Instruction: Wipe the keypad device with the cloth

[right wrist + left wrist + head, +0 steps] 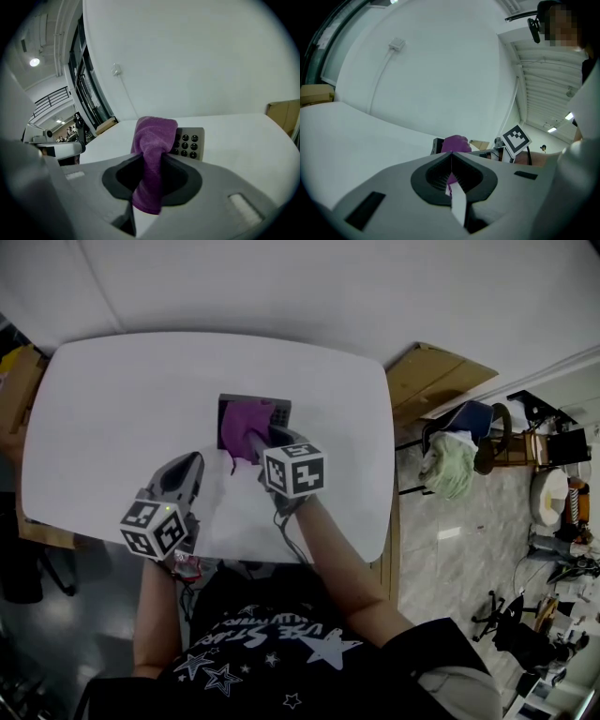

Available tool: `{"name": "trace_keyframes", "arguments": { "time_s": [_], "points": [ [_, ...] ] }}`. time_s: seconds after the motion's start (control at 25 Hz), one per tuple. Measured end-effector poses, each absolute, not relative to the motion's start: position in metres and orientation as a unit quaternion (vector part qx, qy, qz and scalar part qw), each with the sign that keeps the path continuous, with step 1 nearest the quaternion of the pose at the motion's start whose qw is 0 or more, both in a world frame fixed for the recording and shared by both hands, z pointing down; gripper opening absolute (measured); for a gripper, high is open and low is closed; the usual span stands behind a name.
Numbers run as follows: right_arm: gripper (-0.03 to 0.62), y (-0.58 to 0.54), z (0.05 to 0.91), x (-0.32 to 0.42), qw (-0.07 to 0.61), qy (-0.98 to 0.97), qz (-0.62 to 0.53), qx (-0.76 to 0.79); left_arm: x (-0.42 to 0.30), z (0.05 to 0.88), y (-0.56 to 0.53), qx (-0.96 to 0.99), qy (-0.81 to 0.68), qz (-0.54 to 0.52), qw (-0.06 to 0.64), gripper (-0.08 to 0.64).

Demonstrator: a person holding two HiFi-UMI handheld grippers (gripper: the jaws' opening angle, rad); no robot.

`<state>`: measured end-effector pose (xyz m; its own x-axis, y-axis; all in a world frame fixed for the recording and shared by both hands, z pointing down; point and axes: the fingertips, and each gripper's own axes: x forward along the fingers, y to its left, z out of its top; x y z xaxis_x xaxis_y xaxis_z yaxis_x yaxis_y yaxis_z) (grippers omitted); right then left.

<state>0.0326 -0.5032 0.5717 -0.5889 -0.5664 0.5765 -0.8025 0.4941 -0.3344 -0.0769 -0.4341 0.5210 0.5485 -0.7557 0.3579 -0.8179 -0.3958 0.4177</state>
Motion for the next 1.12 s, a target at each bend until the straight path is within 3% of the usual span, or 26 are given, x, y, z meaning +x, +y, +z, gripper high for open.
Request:
{"name": "trace_keyframes", "arguments": {
  "time_s": [1.12],
  "points": [
    [0.098,-0.486,0.577,0.135,0.2,-0.81,0.302,0.461,-0.014,0.51,-0.418,0.851,-0.447,0.07,0.267,0.009]
  ]
}}
